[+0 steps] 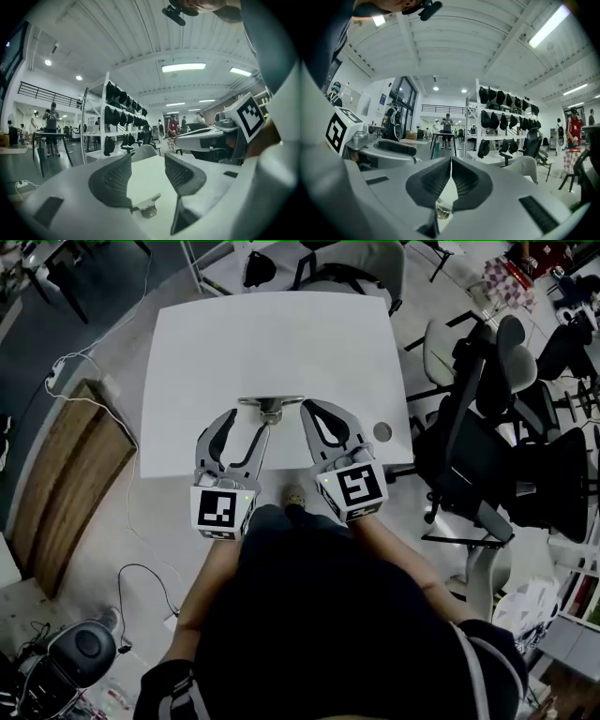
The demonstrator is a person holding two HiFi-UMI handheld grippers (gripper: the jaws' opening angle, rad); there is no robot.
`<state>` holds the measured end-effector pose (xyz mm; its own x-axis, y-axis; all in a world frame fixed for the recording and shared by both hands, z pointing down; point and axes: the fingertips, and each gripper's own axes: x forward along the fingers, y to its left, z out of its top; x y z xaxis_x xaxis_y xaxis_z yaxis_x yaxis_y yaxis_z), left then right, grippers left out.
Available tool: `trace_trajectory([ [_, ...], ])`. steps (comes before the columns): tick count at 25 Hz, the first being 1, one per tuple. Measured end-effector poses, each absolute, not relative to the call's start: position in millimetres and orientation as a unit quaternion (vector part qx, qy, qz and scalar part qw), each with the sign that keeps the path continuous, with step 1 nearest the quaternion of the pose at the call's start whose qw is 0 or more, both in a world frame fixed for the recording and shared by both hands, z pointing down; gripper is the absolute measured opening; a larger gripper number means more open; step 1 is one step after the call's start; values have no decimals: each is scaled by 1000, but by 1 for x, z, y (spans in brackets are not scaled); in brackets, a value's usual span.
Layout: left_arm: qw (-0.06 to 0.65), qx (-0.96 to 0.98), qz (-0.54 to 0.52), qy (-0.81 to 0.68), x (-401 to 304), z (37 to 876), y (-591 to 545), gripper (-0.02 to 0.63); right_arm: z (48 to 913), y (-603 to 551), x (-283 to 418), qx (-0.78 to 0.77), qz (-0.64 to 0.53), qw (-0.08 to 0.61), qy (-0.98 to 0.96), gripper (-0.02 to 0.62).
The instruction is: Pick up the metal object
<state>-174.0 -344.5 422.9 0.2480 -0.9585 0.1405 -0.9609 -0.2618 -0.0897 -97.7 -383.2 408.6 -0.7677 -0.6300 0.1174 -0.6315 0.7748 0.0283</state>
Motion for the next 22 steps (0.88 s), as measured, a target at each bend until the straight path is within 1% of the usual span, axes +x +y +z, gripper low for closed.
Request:
trace_trajectory([
  [3,15,795,107,-597,-175,438,-362,203,428,-399,-98,334,20,80,-939,28],
  [6,41,800,139,-582,-177,460,-375,203,444,-412,-94,339,49,100,-934,28],
  [12,70,817,217,-529,-179,505,-399,204,463,-433,-96,355,79,114,-925,28],
  [15,68,825,272,-490,-178,529,-409,204,467,-440,-97,365,85,118,-920,28],
  [22,42,835,382,-395,-179,584,-419,202,497,-445,-85,388,111,169,-899,28],
])
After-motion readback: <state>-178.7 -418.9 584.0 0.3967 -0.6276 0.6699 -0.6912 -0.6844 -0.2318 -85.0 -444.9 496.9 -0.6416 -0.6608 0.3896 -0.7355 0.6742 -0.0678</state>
